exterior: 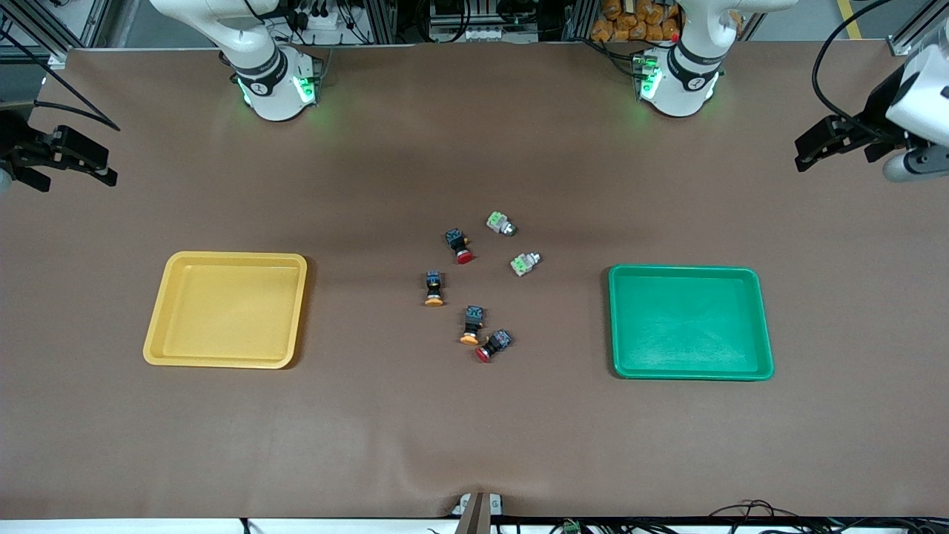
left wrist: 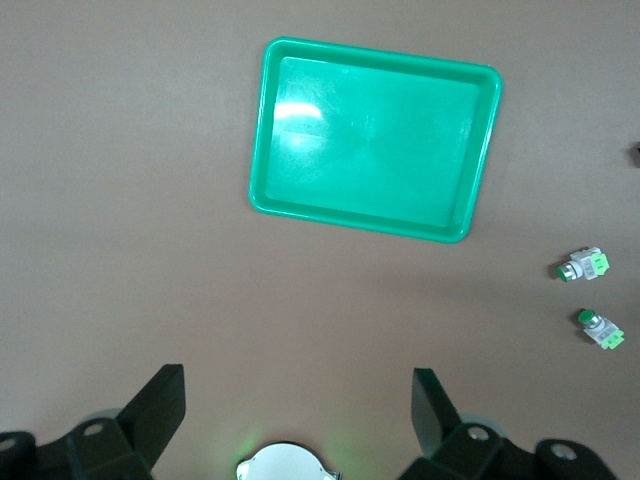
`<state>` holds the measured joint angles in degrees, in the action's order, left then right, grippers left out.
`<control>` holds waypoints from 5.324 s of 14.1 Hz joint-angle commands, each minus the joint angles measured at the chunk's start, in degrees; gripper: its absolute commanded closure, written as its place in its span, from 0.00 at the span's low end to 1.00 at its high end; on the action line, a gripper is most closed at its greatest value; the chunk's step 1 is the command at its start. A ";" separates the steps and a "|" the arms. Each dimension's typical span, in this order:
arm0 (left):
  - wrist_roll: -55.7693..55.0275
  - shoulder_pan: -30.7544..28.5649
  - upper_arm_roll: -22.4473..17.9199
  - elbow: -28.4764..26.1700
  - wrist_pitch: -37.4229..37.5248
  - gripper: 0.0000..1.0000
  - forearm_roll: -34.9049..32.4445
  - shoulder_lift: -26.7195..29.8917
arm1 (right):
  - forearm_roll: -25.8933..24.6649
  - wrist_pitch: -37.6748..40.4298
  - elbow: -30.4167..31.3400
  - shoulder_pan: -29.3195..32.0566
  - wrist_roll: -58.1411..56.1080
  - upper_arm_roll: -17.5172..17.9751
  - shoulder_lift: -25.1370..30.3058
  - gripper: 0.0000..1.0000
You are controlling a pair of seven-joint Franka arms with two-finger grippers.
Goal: Place green and yellow buttons in trays
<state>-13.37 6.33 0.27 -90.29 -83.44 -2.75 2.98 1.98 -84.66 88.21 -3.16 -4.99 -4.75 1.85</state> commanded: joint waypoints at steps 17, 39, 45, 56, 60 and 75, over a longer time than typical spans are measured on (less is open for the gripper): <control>-25.52 10.52 1.75 1.87 -7.69 0.00 5.65 -19.66 | 0.83 1.08 0.47 0.43 0.24 0.09 0.53 0.00; -70.13 31.82 1.49 -3.13 -42.69 0.00 4.34 -42.97 | 0.83 1.34 0.47 0.61 0.16 0.09 0.53 0.00; -69.25 31.99 1.84 -6.65 -42.86 0.00 -0.24 -42.18 | 0.83 1.08 0.38 0.35 0.16 0.17 0.44 0.00; -64.86 31.91 2.36 -11.48 -51.64 0.00 -0.24 -41.39 | 0.83 0.90 0.29 0.87 0.07 0.09 0.44 0.00; -64.86 31.82 3.07 -11.75 -52.09 0.00 -0.24 -41.39 | 0.92 0.72 0.21 0.52 0.16 0.09 0.44 0.00; -59.59 30.59 3.95 -13.42 -51.92 0.94 -0.15 -37.88 | 1.36 0.64 -0.06 0.96 0.07 0.09 -0.18 0.00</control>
<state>-74.91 37.71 4.19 -101.25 -136.20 -1.95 -38.74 2.61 -83.94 88.28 -2.82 -5.01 -4.86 1.58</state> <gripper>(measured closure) 0.326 0.000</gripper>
